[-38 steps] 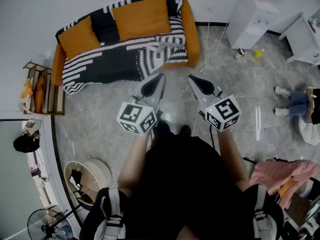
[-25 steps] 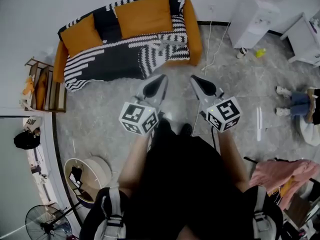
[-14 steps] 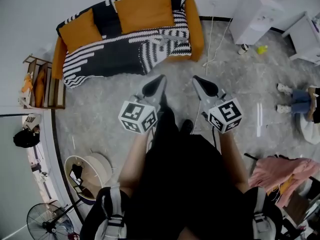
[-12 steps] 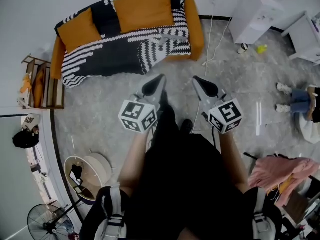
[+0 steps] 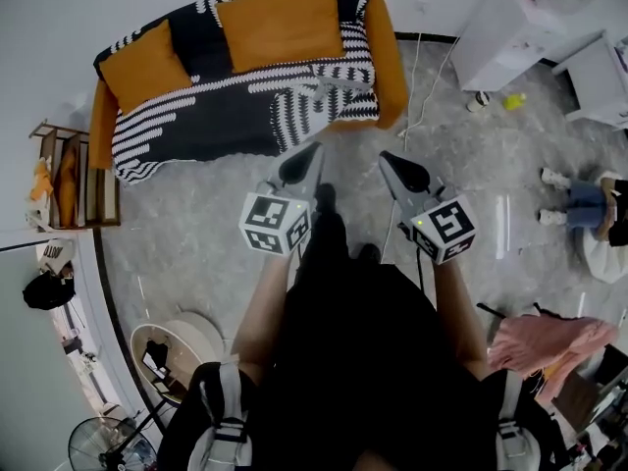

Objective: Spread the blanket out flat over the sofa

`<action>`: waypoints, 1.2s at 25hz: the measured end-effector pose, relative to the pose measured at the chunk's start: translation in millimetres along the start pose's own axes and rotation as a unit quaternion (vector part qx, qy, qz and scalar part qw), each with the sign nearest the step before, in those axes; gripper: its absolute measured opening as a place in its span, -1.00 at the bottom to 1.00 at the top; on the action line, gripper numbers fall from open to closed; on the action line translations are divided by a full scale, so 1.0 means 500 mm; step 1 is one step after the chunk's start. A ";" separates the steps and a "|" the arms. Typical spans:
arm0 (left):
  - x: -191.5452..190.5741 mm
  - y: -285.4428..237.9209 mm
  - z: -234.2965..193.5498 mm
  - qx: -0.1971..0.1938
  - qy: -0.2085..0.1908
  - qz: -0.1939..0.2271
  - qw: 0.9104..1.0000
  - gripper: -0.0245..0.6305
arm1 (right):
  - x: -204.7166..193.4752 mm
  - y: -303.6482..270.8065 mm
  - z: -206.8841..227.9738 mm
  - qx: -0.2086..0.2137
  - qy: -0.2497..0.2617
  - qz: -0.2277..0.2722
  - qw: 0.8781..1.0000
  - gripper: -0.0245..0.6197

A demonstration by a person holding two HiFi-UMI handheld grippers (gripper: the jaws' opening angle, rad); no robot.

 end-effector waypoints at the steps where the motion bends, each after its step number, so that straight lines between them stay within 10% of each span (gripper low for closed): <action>1: 0.003 -0.016 -0.020 0.000 -0.002 -0.002 1.000 -0.89 | 0.004 -0.020 0.010 0.000 -0.003 -0.004 1.000 -0.92; 30: -0.086 -0.360 -0.335 -0.046 0.020 -0.112 0.993 -0.89 | -0.040 -0.412 0.233 -0.020 -0.060 -0.106 0.992 -0.91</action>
Point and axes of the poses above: the fingertips, and each gripper's own axes: y backward along the fingers, z to its right, x out of its top, the point moved 4 cm from there along y, backward along the fingers, and after that the axes turned 8 degrees about x, right-handed, at the moved point
